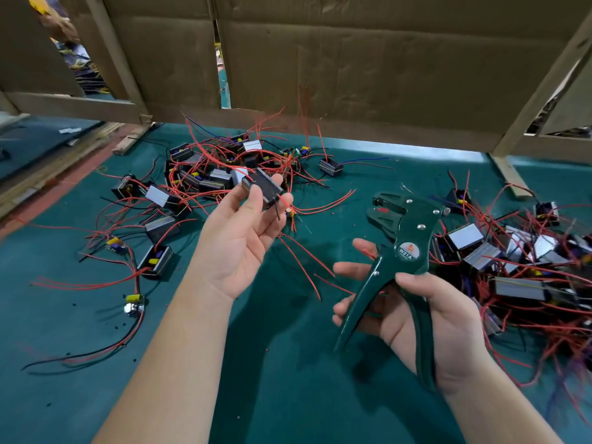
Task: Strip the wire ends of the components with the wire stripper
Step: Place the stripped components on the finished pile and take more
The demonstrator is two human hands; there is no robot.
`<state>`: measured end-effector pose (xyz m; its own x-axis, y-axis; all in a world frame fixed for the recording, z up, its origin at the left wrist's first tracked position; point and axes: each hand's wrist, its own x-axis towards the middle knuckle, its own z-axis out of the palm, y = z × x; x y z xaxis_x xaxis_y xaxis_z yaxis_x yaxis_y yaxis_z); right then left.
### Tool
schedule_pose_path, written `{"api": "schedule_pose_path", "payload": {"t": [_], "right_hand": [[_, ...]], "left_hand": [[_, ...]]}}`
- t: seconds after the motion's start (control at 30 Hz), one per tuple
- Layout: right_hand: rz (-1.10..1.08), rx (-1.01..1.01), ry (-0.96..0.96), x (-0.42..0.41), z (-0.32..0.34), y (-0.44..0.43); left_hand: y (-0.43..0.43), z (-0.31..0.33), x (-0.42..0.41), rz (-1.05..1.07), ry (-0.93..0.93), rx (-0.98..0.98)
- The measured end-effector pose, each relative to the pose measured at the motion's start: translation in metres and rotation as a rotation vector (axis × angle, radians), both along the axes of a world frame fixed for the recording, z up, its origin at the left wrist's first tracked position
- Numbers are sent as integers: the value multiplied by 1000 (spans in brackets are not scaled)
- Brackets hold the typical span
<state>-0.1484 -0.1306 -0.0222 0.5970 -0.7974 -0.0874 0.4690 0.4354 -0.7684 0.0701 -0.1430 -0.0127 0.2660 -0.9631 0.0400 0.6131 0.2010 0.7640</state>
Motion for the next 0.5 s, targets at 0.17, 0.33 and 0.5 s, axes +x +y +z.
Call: {"api": "schedule_pose_path", "payload": {"t": [0.17, 0.33, 0.5], "right_hand": [[79, -38, -53, 1, 5, 4], [111, -65, -54, 1, 9, 9], [70, -71, -19, 3, 9, 13]], "left_hand": [[-1, 0, 5, 159, -147, 85], [-4, -2, 6, 230, -89, 99], [-3, -1, 10, 43, -31, -18]]}}
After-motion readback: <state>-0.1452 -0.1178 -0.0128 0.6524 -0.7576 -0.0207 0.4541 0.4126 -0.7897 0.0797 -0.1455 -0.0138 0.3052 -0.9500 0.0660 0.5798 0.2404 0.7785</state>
